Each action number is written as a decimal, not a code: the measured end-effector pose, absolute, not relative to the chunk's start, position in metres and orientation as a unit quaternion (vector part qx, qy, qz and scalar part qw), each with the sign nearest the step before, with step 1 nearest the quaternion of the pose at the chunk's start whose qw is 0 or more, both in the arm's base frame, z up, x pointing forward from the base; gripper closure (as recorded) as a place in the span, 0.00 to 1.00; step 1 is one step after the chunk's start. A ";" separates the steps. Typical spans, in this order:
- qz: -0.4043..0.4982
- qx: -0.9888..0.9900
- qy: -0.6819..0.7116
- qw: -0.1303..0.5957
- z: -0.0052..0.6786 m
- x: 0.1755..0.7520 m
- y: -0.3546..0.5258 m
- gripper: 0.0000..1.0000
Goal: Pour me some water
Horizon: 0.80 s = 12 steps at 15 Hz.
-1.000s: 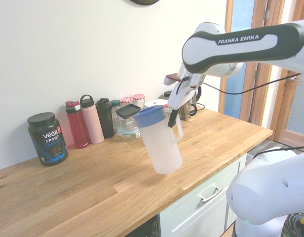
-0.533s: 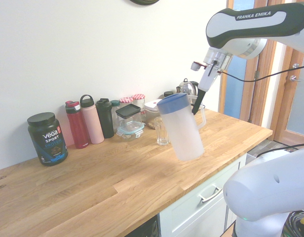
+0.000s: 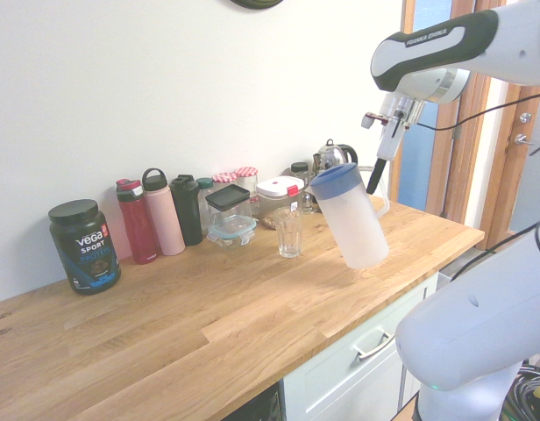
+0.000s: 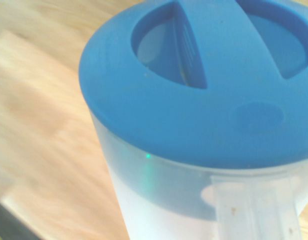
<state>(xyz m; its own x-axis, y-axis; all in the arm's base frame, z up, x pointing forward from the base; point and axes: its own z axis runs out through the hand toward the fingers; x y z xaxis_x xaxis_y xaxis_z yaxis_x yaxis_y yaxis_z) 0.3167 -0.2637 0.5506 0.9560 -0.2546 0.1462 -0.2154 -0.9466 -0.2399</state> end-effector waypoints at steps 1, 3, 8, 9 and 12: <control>-0.082 -0.984 0.121 0.103 0.550 0.328 -0.270 1.00; -0.076 -0.986 0.119 0.084 0.545 0.350 -0.281 1.00; -0.060 -0.991 0.107 0.058 0.538 0.396 -0.294 1.00; -0.059 -0.992 0.103 0.052 0.540 0.400 -0.294 1.00; -0.049 -0.996 0.069 0.007 0.551 0.406 -0.285 1.00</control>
<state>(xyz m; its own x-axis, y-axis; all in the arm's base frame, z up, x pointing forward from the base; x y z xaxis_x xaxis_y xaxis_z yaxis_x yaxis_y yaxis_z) 0.4057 -0.2845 0.5507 0.9857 -0.1379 0.0967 -0.1365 -0.9904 -0.0207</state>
